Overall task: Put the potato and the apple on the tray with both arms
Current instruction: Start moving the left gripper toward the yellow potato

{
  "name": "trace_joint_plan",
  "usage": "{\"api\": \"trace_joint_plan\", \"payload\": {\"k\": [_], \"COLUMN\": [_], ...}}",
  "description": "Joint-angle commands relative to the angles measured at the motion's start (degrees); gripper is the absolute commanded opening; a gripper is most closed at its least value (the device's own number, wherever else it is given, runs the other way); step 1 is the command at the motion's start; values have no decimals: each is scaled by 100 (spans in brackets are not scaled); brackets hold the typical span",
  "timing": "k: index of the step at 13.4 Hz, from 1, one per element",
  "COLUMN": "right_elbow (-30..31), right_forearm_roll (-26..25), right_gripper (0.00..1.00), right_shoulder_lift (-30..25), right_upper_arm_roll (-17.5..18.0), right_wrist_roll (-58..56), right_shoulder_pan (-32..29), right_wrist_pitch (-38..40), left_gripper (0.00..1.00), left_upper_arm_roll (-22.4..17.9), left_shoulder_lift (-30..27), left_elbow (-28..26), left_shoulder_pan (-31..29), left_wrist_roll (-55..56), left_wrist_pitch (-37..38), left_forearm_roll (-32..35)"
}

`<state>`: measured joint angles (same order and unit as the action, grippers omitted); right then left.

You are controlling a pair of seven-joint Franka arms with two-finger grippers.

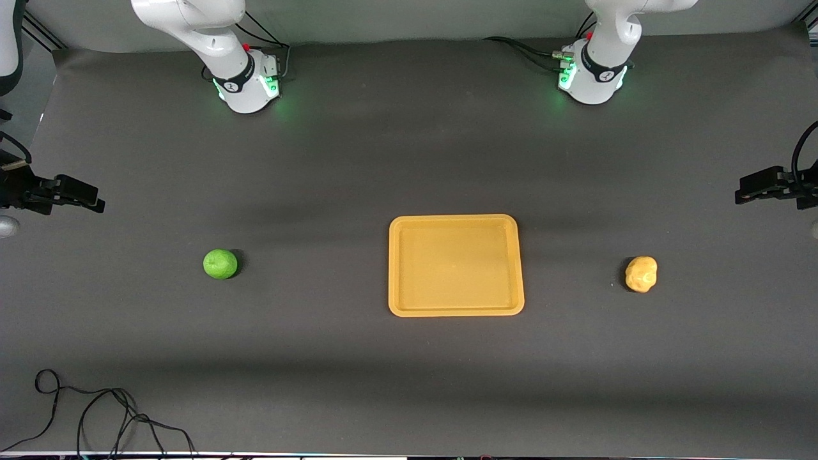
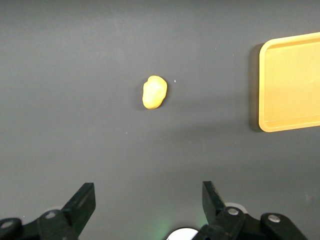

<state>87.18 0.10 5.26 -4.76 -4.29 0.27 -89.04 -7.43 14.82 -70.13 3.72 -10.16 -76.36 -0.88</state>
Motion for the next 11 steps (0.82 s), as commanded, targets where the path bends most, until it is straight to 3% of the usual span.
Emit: {"api": "trace_joint_plan", "payload": {"k": [1, 7, 11], "right_elbow": [18, -25, -17], "right_forearm_roll": [-1, -27, -27], "right_gripper": [100, 100, 100], "right_shoulder_lift": [10, 71, 62], "right_upper_arm_roll": [-42, -42, -42], "right_wrist_roll": [113, 104, 113], "right_shoulder_pan": [87, 79, 87], "right_wrist_pitch": [-87, -122, -122], "left_gripper": [95, 95, 95], "left_upper_arm_roll": [-48, -48, -48], "left_shoulder_lift": [-67, -32, 433], "left_elbow": [-70, -79, -106], "left_shoulder_pan": [111, 129, 129], "left_wrist_roll": [111, 119, 120], "left_wrist_pitch": [-72, -81, -467], "left_forearm_roll": [79, 79, 97]}}
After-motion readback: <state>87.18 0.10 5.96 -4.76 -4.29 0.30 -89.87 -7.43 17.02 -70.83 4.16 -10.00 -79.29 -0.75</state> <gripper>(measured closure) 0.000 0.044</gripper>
